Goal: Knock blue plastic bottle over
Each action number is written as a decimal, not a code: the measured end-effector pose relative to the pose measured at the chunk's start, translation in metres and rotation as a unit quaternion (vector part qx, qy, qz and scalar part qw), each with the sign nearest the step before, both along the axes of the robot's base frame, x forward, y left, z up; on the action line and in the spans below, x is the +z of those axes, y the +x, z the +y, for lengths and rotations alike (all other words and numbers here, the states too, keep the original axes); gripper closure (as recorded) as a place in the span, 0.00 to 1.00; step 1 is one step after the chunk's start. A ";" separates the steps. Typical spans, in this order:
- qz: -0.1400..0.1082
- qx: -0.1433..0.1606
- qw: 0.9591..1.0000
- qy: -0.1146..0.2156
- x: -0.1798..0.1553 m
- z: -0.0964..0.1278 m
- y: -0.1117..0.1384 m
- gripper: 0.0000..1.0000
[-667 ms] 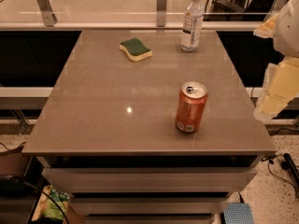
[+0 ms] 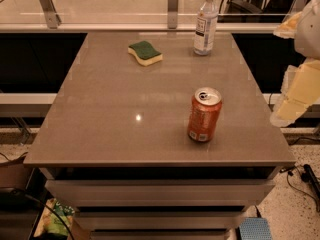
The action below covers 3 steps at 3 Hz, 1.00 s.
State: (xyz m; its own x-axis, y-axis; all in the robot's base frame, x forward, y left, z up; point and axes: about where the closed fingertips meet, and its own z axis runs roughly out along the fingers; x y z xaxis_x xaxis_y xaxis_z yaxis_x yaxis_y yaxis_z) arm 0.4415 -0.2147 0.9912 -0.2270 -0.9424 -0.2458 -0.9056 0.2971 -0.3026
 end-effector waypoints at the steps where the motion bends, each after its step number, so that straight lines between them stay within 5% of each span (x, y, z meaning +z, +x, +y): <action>1: -0.021 -0.025 0.999 0.032 0.002 -0.005 0.008 0.00; 3: -0.081 -0.084 0.986 0.118 -0.005 -0.021 0.042 0.00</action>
Offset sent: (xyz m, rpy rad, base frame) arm 0.0454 -0.0282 -0.0045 0.2668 -0.1761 -0.2021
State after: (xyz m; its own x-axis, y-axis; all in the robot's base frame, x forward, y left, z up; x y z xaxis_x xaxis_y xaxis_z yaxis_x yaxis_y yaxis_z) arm 0.4838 -0.2361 0.9857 -0.3138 -0.8073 -0.4998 -0.7834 0.5176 -0.3440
